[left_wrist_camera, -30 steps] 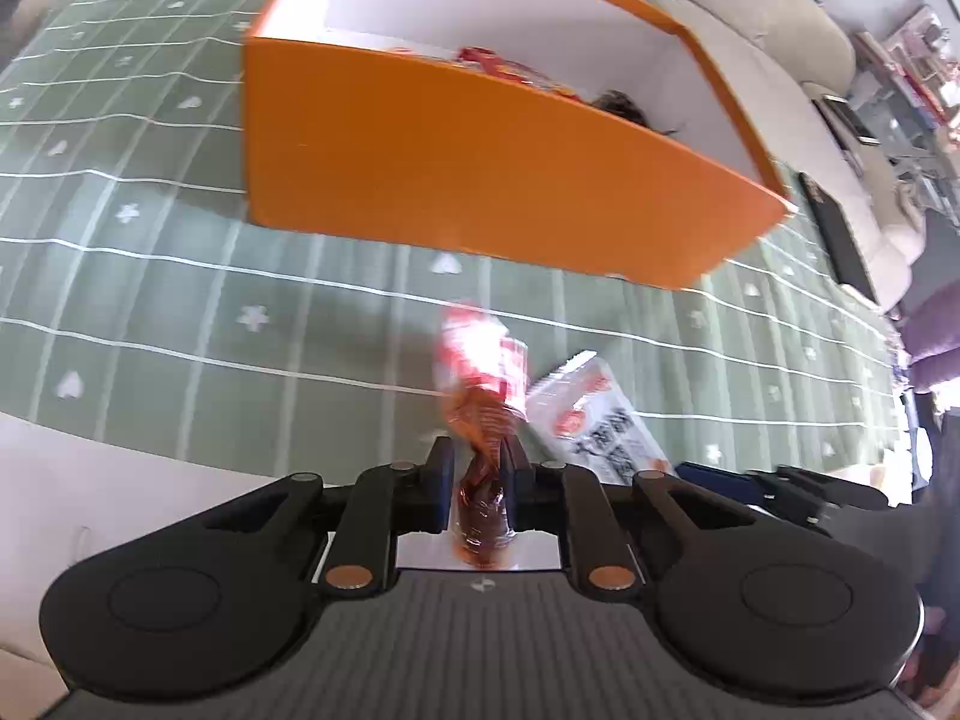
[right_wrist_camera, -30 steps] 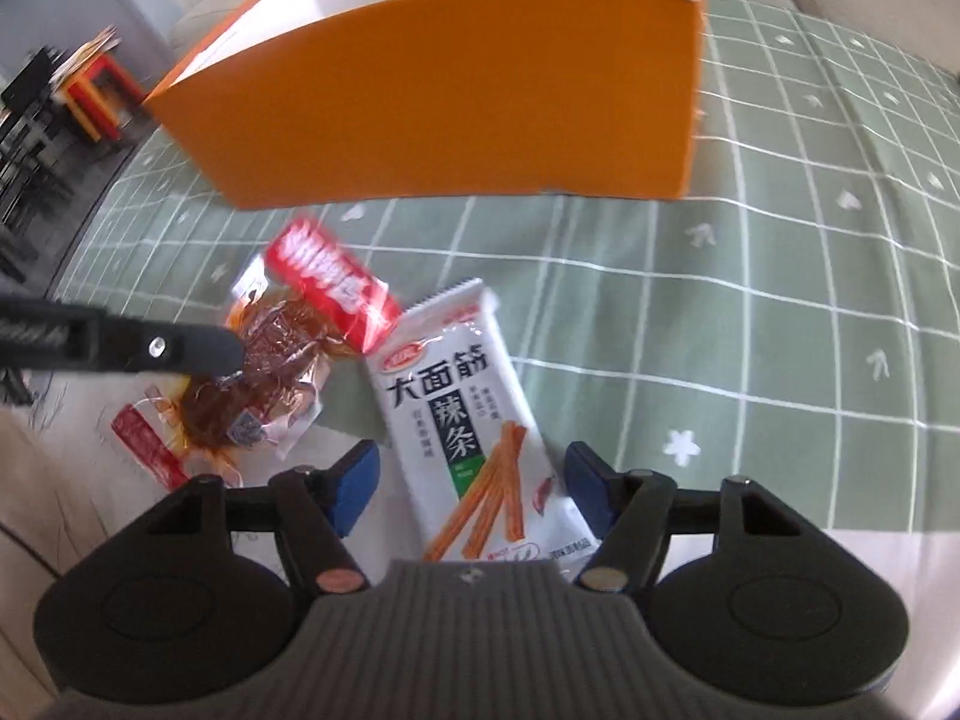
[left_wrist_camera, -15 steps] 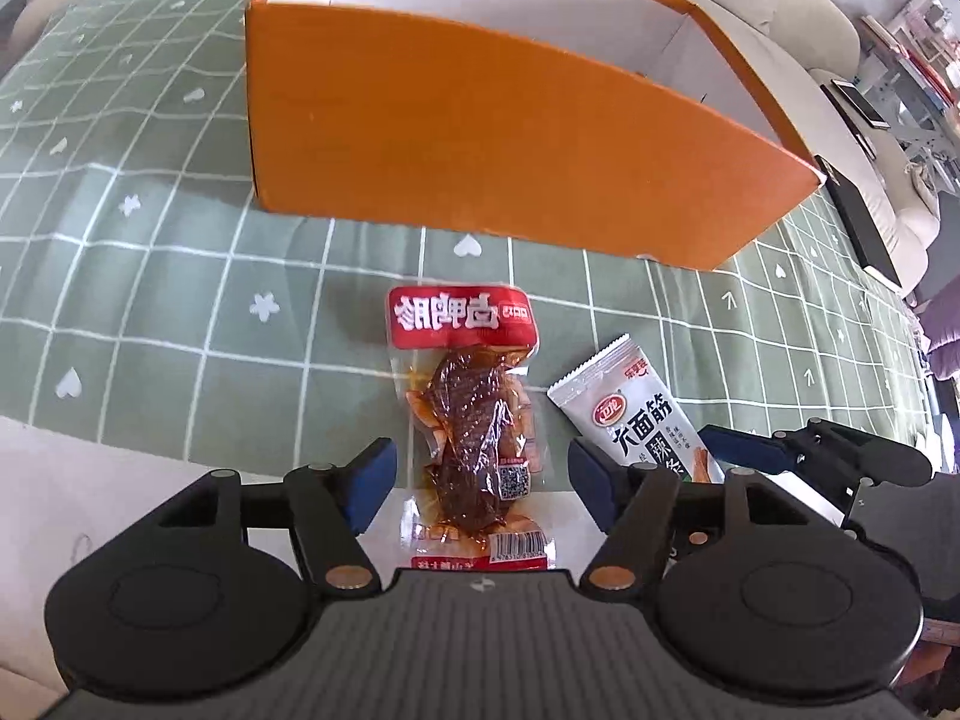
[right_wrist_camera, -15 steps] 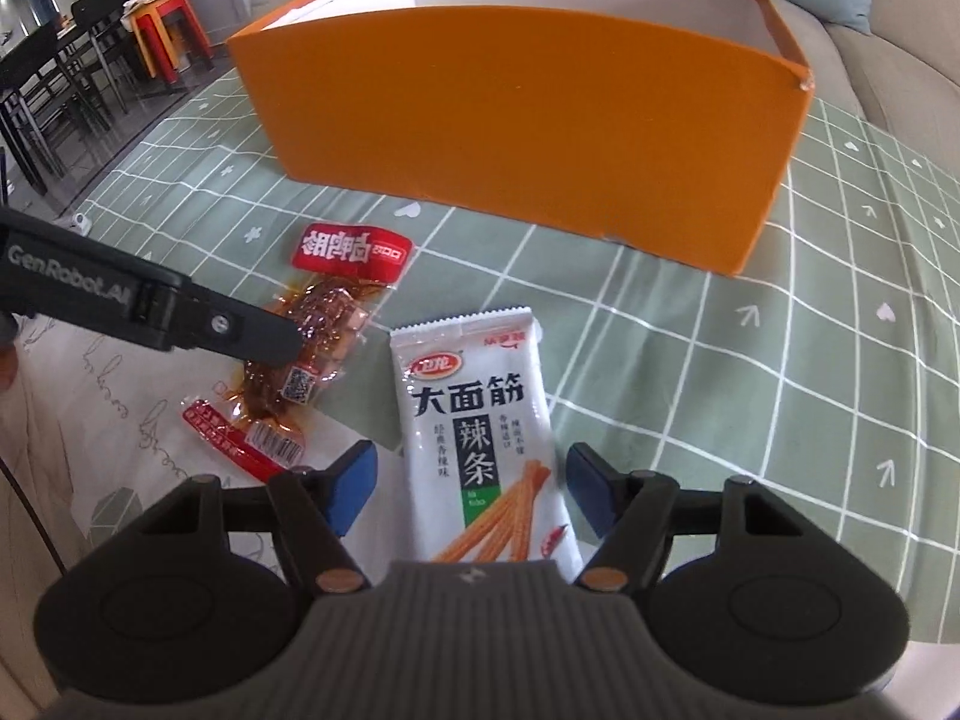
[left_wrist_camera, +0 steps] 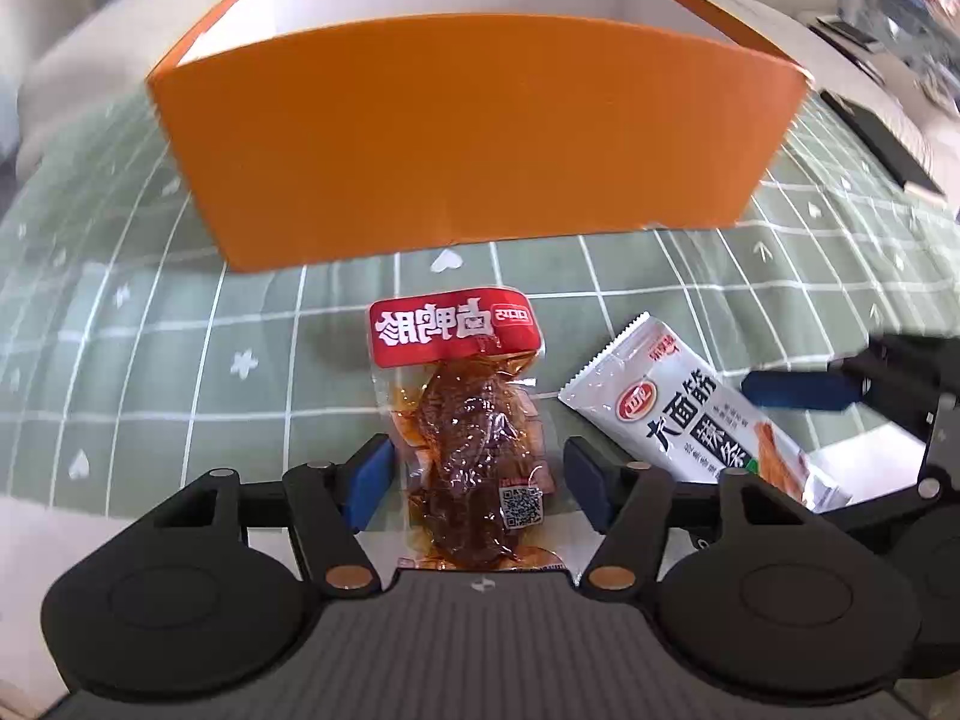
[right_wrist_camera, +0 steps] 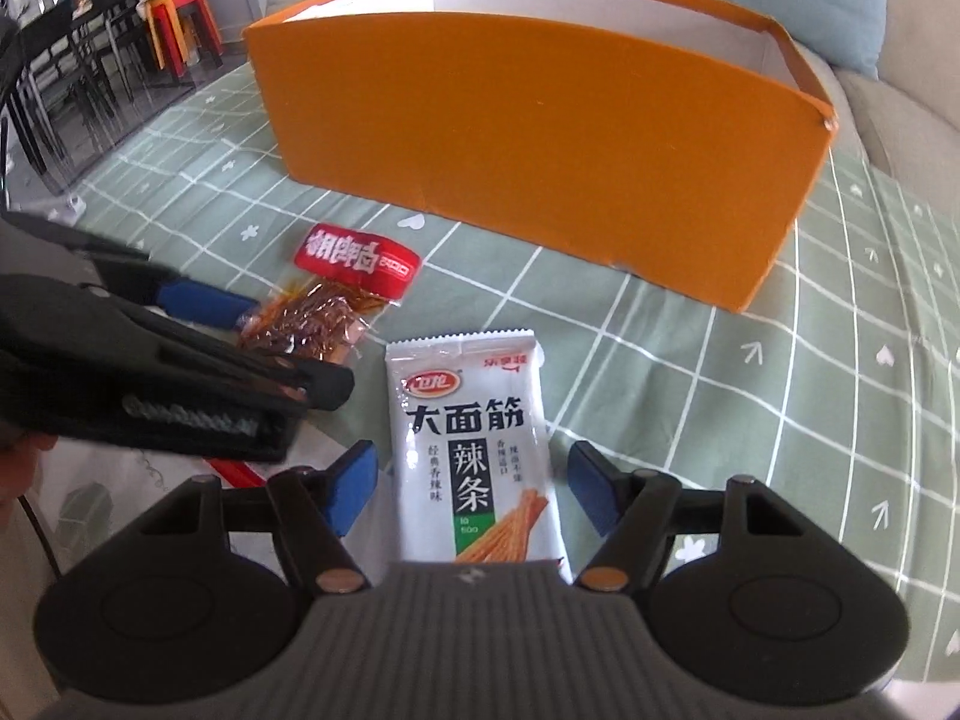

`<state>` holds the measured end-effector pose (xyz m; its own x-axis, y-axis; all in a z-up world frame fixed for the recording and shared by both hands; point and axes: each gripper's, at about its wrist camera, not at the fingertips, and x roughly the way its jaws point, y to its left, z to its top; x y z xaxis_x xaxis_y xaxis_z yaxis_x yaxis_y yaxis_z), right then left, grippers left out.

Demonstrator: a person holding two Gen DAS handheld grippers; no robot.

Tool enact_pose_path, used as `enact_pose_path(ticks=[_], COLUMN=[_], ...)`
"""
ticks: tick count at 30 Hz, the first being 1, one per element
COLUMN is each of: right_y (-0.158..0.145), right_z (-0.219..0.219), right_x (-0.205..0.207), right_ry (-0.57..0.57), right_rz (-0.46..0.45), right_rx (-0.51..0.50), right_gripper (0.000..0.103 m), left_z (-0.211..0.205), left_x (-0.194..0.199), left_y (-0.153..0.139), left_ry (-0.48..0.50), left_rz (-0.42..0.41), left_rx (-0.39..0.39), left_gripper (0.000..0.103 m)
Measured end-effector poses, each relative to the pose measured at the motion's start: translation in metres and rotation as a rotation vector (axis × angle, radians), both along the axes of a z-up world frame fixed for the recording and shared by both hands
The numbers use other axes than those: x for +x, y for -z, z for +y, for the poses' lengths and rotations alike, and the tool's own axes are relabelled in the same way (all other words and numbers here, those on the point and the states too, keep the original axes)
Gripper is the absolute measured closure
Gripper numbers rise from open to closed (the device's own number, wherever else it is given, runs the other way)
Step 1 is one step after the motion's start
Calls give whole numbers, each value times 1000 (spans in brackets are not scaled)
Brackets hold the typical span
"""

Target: Organize snacks

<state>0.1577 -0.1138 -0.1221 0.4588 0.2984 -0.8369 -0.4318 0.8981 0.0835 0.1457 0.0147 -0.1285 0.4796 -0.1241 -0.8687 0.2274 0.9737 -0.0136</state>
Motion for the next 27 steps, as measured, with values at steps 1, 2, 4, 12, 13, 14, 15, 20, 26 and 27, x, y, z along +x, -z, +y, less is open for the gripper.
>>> enact_pose_path(ticks=[1, 2, 4, 12, 13, 14, 15, 20, 26, 27], right_y=[1, 1, 1, -1, -2, -2, -2, -3, -3, -3], right_z=[3, 5, 5, 2, 1, 0, -2, -6, -3, -3], right_x=[-2, -4, -5, -3, -3, -2, -1, 2, 0, 0], right_ry=[-15, -25, -29, -3, 4, 13, 22, 54, 40, 37], right_rz=[-15, -29, -31, -35, -30, -22, -16, 11, 5, 4], right_rx=[-21, -31, -26, -8, -1, 8, 17, 42, 25, 25], right_gripper=[35, 36, 37, 55, 56, 56, 56, 57, 56, 56], left_z=[-2, -1, -1, 3, 6, 11, 14, 18, 21, 20], left_x=[-2, -3, -4, -8, -10, -9, -7, -7, -8, -7], left_y=[1, 1, 1, -1, -5, -8, -10, -12, -7, -5], left_ry=[3, -1, 0, -26, -40, -53, -64, -75, -111, -107], left_rz=[-13, -22, -29, -66, -90, -82, -72, -44, -29, -18], left_rx=[7, 0, -2, -3, -19, -45, -65, -89, -89, -93], left_gripper=[33, 34, 35, 56, 59, 64, 68, 69, 44, 37])
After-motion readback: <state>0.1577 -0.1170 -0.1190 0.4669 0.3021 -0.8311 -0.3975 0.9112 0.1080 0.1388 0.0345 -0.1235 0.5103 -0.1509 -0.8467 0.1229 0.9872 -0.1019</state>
